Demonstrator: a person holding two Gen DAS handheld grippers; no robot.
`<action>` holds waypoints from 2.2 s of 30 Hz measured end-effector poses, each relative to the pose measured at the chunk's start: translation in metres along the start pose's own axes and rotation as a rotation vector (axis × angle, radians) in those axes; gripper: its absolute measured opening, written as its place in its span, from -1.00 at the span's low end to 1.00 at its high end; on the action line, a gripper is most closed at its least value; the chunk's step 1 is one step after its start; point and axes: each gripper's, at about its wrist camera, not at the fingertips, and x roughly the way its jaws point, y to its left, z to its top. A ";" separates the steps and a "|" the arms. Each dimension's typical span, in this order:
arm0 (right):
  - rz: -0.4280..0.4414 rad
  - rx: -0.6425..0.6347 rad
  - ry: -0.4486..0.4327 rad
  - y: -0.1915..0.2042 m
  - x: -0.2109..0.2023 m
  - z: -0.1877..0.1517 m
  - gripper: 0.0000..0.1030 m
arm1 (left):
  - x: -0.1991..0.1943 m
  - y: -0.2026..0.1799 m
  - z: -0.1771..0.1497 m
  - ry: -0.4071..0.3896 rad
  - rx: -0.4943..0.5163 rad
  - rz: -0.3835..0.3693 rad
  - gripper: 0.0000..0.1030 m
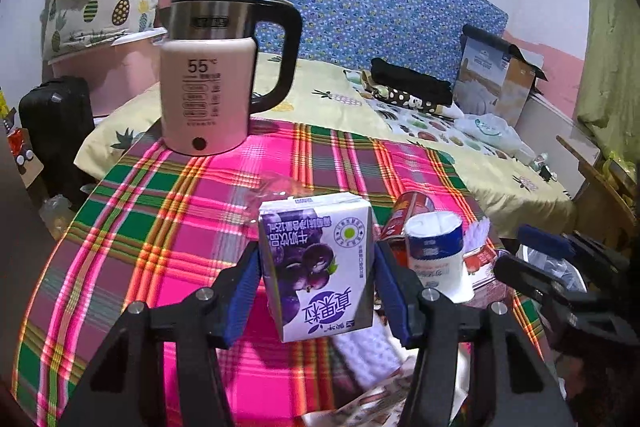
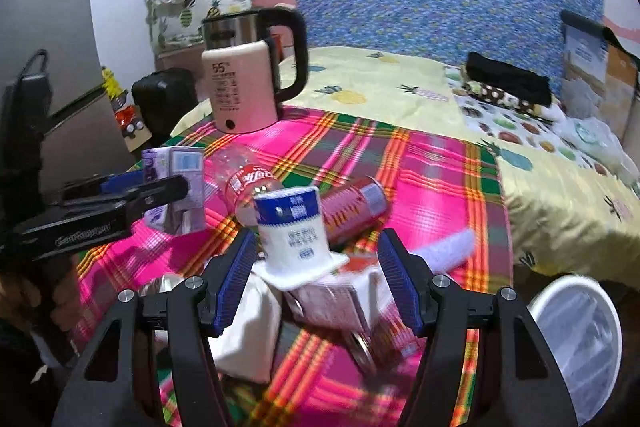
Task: Collect trash
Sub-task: 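Grasp the purple grape juice box with the left tool while the right tool grasps the blue-white yogurt cup, then carry the juice box and yogurt cup in both tools over the white trash bin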
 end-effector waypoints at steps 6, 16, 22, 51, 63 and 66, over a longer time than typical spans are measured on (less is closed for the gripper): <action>0.019 -0.034 0.061 0.009 0.031 0.009 0.25 | -0.001 0.016 -0.005 0.007 -0.019 0.000 0.12; 0.052 0.011 0.108 0.005 0.042 0.013 0.04 | 0.005 0.029 -0.011 0.016 -0.039 -0.003 0.12; 0.105 0.082 0.031 -0.003 0.019 0.017 0.04 | 0.001 0.027 -0.012 0.013 -0.037 -0.002 0.12; 0.068 0.264 -0.107 -0.060 -0.063 -0.026 0.05 | -0.028 -0.081 -0.019 0.005 0.120 -0.135 0.13; -0.106 0.397 -0.107 -0.122 -0.093 -0.077 0.05 | -0.014 -0.177 -0.029 0.053 0.259 -0.277 0.13; -0.151 0.436 -0.102 -0.138 -0.099 -0.092 0.05 | -0.003 -0.202 -0.033 0.076 0.283 -0.319 0.13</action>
